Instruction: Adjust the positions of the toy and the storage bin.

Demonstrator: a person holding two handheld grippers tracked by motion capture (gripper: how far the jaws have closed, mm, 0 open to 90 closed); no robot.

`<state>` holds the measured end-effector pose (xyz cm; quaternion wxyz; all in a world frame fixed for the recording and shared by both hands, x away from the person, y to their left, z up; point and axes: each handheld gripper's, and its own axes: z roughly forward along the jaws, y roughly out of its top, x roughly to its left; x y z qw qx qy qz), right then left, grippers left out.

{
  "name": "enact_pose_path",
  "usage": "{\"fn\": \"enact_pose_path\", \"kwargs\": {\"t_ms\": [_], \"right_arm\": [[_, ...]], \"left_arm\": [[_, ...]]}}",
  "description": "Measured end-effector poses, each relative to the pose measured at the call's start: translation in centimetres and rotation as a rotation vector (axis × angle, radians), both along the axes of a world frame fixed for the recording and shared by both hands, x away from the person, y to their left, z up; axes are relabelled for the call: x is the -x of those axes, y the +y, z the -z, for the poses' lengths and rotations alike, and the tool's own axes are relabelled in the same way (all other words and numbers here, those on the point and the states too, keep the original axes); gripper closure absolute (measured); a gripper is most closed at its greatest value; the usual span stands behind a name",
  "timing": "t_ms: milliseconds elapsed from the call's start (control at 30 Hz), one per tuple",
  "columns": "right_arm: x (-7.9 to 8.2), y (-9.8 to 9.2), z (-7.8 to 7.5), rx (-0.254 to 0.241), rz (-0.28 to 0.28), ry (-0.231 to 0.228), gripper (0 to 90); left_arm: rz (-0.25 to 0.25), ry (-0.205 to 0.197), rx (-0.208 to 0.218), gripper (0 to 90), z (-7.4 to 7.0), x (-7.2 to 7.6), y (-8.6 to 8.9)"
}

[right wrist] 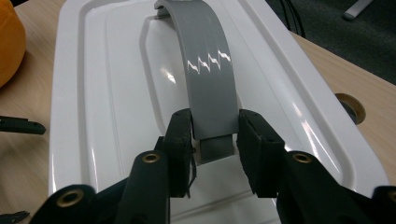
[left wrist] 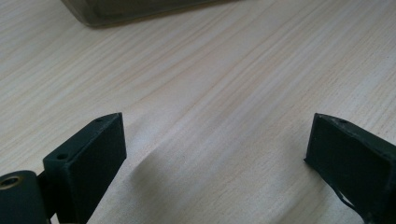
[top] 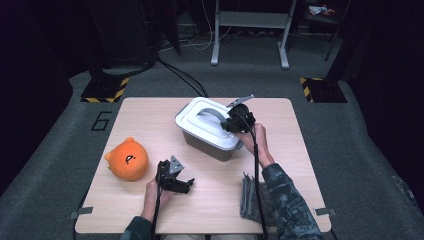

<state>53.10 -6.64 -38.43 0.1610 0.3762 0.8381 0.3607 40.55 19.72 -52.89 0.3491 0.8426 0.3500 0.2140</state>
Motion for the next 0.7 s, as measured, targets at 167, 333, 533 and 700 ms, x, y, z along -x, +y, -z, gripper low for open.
{"fn": "enact_pose_path", "kwargs": {"t_ms": [167,333,533,700], "right_arm": [[-0.6,0.3,-1.5,-0.019,-0.053,-0.055,54.2],[-1.6,1.9,-2.3,0.01,-0.108,-0.07,55.5],[-3.1,3.1,-2.3,0.037,-0.119,-0.049,63.8],[-3.3,2.9,-2.3,0.026,-0.129,-0.04,64.9]], "left_arm": [[0.001,-0.003,-0.002,4.4,0.0,0.0,0.0],[-0.002,0.0,0.001,4.4,0.0,0.0,0.0],[0.001,0.0,-0.001,4.7,0.0,0.0,0.0],[0.001,-0.001,0.004,4.8,0.0,0.0,0.0]]}}
